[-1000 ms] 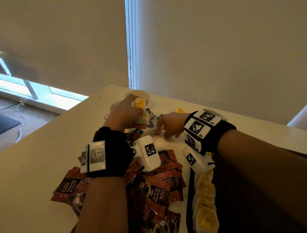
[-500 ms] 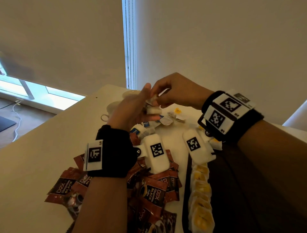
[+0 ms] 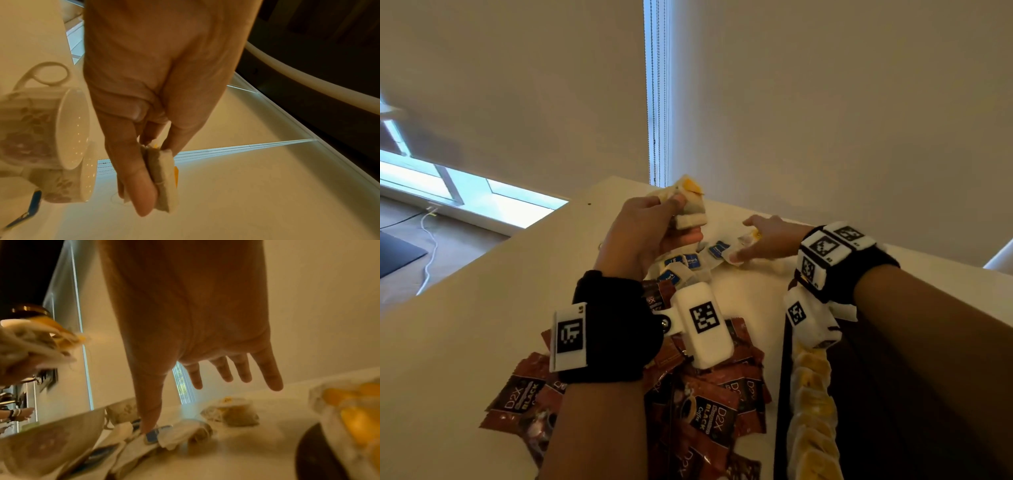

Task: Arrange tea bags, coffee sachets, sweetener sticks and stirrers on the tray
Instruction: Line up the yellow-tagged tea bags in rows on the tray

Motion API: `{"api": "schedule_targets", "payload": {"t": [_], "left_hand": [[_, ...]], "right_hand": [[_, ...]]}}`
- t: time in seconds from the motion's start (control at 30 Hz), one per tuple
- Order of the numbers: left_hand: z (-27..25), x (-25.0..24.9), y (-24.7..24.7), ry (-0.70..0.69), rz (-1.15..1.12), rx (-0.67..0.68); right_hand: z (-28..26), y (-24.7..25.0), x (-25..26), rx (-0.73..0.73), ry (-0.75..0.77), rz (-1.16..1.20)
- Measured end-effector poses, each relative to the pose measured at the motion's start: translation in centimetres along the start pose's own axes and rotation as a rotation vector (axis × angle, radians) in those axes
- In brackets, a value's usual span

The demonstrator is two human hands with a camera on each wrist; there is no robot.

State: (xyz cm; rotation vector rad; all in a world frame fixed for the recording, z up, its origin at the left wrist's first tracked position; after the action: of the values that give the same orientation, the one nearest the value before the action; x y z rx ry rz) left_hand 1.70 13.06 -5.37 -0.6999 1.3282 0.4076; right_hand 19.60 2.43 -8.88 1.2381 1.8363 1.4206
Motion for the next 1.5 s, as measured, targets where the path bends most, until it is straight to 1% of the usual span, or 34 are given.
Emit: {"api": "schedule_targets", "payload": {"t": [0.1, 0.27, 0.37, 0.47, 0.53, 0.63, 0.7, 0.8, 0.9, 1.03, 1.1, 1.17, 1.23, 1.3, 1.4, 1.47, 1.5], "left_hand": [[0.0, 0.0, 0.0, -0.013, 0.033, 0.01], [0.1, -0.2, 0.1, -0.033, 0.044, 0.04], [0.1, -0.4, 0.4, -0.035, 0.029, 0.048], [0.0, -0.4, 0.6, -0.04, 0.028, 0.051], [0.0, -0.4, 0.6, -0.047, 0.032, 0.054], [0.0, -0.4, 0.6, -0.052, 0.036, 0.056], [0.0, -0.4, 0.7, -0.054, 0.043, 0.057], [-0.2, -0.4, 0.3, -0.013, 0.101, 0.078], [-0.9, -0.5, -0.8, 0.039, 0.201, 0.175], [-2.0, -1.0, -2.9, 0.027, 0.191, 0.35], [-2.7, -1.6, -4.4, 0.011, 0.218, 0.48], [-3.6, -1.8, -6.1, 0.009, 0.295, 0.597], [-4.4, -1.6, -7.9, 0.015, 0.345, 0.664], [-5.1, -1.1, -9.6, 0.025, 0.374, 0.685], [-5.8, -0.1, -11.5, 0.013, 0.409, 0.672], [-6.1, 0.4, -12.4, 0.0, 0.39, 0.681], [-6.2, 0.7, -12.8, 0.018, 0.372, 0.675]], "right_hand": [[1.4, -1.0, 1.0, 0.025, 0.012, -0.1], [2.7, -1.4, 2.6, 0.017, 0.044, -0.174], [2.7, -1.1, 2.5, -0.026, 0.082, -0.167], [2.5, -0.8, 1.7, 0.005, 0.091, -0.115], [2.3, -0.6, 1.2, 0.01, 0.082, -0.026], [1.0, 0.3, 0.7, 0.019, 0.088, 0.178], [-0.4, 1.5, 0.7, 0.069, 0.109, 0.31], [-3.5, 3.6, 0.5, 0.163, 0.166, 0.606], [-7.2, 4.7, -0.5, 0.218, 0.257, 0.813], [-11.9, 4.4, -3.0, 0.295, 0.313, 1.064], [-14.0, 3.8, -4.5, 0.287, 0.311, 1.164], [-15.7, 3.2, -6.1, 0.276, 0.297, 1.266], [-17.0, 2.9, -7.9, 0.242, 0.283, 1.352], [-17.9, 2.6, -9.6, 0.196, 0.275, 1.412], [-18.8, 2.2, -11.8, 0.163, 0.285, 1.487], [-19.1, 1.9, -13.2, 0.145, 0.297, 1.535], [-19.3, 1.8, -13.8, 0.133, 0.306, 1.543]]}}
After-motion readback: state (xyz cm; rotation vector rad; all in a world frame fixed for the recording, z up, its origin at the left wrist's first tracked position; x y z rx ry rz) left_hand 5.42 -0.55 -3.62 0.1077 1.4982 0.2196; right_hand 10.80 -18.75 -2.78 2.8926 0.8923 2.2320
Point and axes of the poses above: each hand's wrist, its own z-axis towards the middle knuckle, its own y-axis out of the back of the hand, x = y × z, the point moved 2 cm from there along z, towards the middle knuckle, and after that the axes turned 10 degrees about -y, right-handed, at the moved point
